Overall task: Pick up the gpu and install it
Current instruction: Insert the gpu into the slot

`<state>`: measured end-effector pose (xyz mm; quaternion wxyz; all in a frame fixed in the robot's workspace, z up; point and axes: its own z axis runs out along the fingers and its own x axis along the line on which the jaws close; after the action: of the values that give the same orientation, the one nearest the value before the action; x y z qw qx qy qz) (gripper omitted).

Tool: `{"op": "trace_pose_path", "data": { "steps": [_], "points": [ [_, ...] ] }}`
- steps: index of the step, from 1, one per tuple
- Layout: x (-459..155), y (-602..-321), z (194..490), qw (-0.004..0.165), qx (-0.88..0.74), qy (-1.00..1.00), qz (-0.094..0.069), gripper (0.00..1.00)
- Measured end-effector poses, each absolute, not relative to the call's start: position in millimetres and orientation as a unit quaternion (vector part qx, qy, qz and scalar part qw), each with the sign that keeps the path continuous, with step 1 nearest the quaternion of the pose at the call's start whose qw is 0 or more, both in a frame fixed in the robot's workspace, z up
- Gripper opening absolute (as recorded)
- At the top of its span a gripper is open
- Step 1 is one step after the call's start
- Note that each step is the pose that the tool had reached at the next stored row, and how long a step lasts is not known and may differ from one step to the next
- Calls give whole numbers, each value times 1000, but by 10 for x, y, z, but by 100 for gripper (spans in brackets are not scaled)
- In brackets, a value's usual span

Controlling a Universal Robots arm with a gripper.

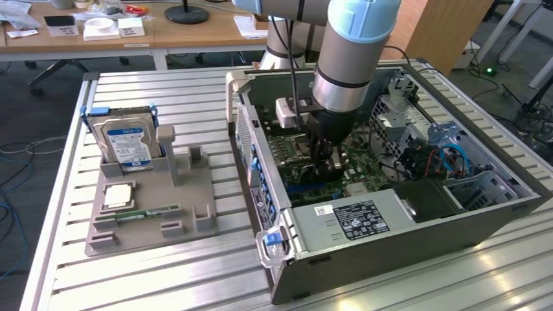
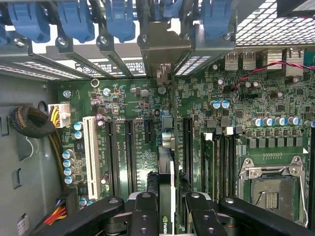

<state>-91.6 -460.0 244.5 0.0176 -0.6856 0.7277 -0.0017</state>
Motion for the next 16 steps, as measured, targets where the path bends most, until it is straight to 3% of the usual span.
{"op": "trace_pose_path", "data": {
  "steps": [16],
  "points": [
    [-916, -4610, 2427, 18, -685, 728, -2, 26]
  ]
}}
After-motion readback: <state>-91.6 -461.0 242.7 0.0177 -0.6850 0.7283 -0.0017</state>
